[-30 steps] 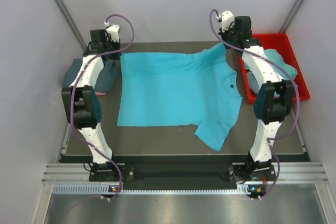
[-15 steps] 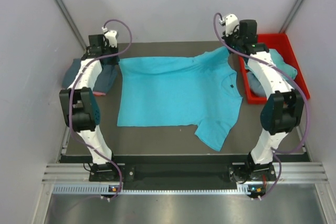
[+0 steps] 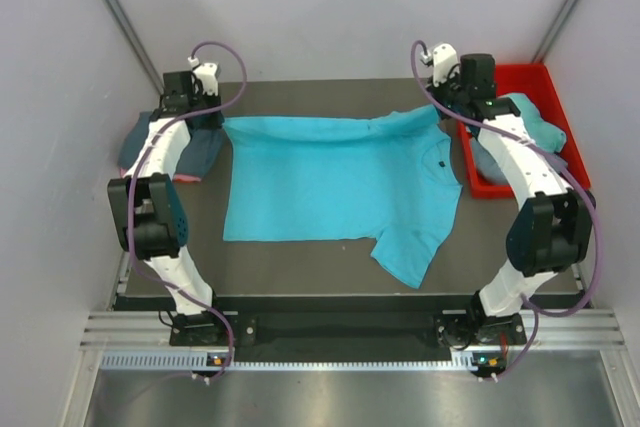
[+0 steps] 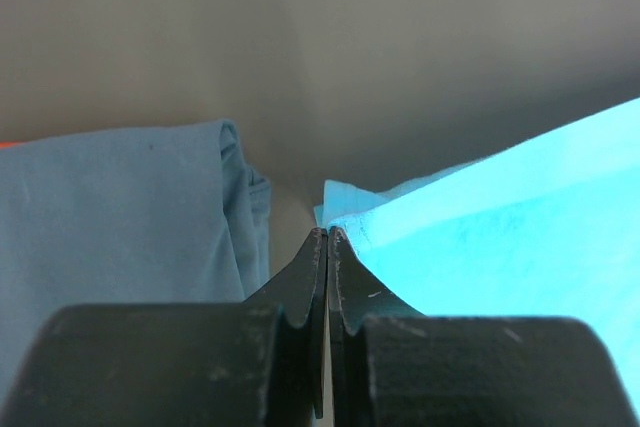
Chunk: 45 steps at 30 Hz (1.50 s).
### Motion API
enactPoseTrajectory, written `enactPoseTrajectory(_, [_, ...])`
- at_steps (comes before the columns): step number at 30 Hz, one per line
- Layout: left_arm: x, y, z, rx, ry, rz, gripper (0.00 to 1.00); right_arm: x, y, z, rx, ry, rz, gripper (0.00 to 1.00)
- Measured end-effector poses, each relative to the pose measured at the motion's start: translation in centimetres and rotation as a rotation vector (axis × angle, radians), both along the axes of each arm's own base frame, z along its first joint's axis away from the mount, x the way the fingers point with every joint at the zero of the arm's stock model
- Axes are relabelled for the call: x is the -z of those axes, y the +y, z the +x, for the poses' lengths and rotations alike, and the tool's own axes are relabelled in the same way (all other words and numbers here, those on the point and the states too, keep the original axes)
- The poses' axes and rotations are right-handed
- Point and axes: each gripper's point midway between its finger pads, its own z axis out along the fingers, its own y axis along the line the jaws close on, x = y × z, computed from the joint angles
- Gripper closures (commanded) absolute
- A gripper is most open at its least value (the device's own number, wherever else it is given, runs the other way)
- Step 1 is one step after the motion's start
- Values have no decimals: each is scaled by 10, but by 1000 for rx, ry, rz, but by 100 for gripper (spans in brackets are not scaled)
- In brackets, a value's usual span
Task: Fold and stack the t-shirts
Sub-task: Fold the tshirt
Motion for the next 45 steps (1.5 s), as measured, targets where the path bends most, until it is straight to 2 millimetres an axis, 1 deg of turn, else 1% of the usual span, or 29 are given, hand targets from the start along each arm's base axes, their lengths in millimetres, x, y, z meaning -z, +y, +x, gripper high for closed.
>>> enactPoseTrajectory(4, [1,-1,-6,0,7,-1,100,5,1,-16,-6,18,4,100])
enactPoseTrajectory(8, [1,-1,-12,-1,11,0,100,5,0,-26,-9,22,7,100])
enactPoseTrajectory(11, [8,-2,-19,-1,29,-1,100,15,0,-38,-10,44,13,100])
enactPoseTrajectory(13, [18,-2,-24,-3,52,-2,100,25,0,-47,-11,68,18,100])
enactPoseTrajectory(15, [32,-2,-32,-5,87,-4,100,39,0,-55,-13,99,19,100])
enactPoseTrajectory(18, [53,-3,-46,-8,147,-10,100,63,0,-68,-17,157,16,100])
enactPoseTrajectory(21, [70,-3,-57,-13,192,-13,100,85,-1,-80,-19,213,11,100])
enactPoseTrajectory(26, [85,0,-68,-28,234,-8,100,115,0,-98,-20,291,18,100])
enactPoseTrajectory(30, [91,3,-73,-41,253,-12,100,135,0,-113,-17,349,23,99])
enactPoseTrajectory(31, [92,3,-74,-45,259,-16,96,140,-1,-117,-17,363,23,95])
enactPoseTrajectory(32, [93,3,-75,-53,266,-16,92,143,0,-119,-18,372,25,88])
enactPoseTrajectory(33, [94,5,-77,-66,278,-14,90,145,0,-121,-19,381,27,70])
enactPoseTrajectory(34, [96,6,-79,-84,294,-15,88,146,1,-124,-21,392,31,65])
enactPoseTrajectory(35, [99,9,-81,-106,311,-11,84,147,1,-124,-24,394,32,62])
enactPoseTrajectory(36, [100,11,-82,-123,322,-9,83,146,1,-124,-29,393,31,59])
enactPoseTrajectory(38, [104,17,-87,-162,351,-5,78,146,2,-124,-33,392,32,57])
enactPoseTrajectory(41, [103,25,-91,-206,369,5,76,144,2,-123,-33,390,32,56])
enactPoseTrajectory(43, [97,29,-87,-222,361,8,74,137,3,-119,-33,377,34,55])
enactPoseTrajectory(45, [87,30,-79,-225,333,5,74,126,5,-110,-34,351,41,55])
